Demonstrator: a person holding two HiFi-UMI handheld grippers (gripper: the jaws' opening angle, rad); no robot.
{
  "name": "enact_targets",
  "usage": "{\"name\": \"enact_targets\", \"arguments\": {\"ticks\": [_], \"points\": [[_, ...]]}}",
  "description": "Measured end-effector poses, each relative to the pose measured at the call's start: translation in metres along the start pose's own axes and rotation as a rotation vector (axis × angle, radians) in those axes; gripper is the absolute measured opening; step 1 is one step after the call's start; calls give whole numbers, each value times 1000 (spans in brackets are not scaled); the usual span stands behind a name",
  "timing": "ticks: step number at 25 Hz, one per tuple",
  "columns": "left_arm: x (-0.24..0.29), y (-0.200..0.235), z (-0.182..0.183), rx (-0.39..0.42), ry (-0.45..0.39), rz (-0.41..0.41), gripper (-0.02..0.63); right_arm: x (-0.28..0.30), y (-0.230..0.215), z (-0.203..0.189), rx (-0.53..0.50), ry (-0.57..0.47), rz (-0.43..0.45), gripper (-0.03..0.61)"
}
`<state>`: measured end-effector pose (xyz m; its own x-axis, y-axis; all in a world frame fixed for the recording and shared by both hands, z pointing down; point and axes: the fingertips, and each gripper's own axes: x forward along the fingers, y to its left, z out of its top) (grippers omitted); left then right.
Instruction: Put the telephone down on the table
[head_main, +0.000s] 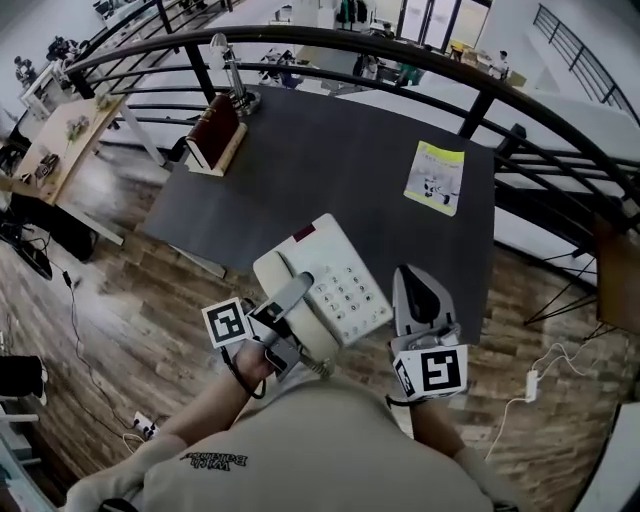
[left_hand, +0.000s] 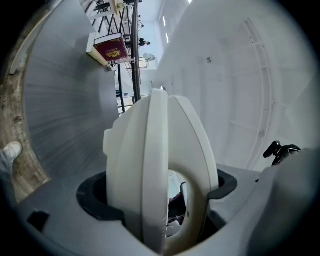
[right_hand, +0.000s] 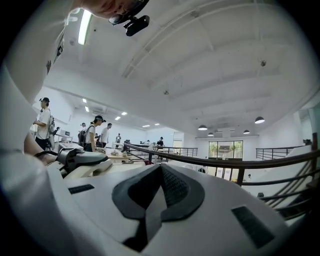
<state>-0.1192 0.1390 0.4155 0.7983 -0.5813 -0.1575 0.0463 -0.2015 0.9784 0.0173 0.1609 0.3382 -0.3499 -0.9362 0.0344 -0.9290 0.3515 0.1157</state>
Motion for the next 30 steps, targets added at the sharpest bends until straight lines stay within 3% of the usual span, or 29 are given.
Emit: {"name": "enact_targets", "arguments": {"ticks": [6, 23, 30], "points": [[62, 20, 65, -19, 51, -1, 466, 74, -42, -4, 41, 26, -60, 2], [158, 64, 221, -61, 132, 7, 466, 240, -96, 13, 20, 42, -173, 2], [182, 59, 226, -141, 124, -18, 466, 236, -121, 25, 47, 49, -225, 2]]}}
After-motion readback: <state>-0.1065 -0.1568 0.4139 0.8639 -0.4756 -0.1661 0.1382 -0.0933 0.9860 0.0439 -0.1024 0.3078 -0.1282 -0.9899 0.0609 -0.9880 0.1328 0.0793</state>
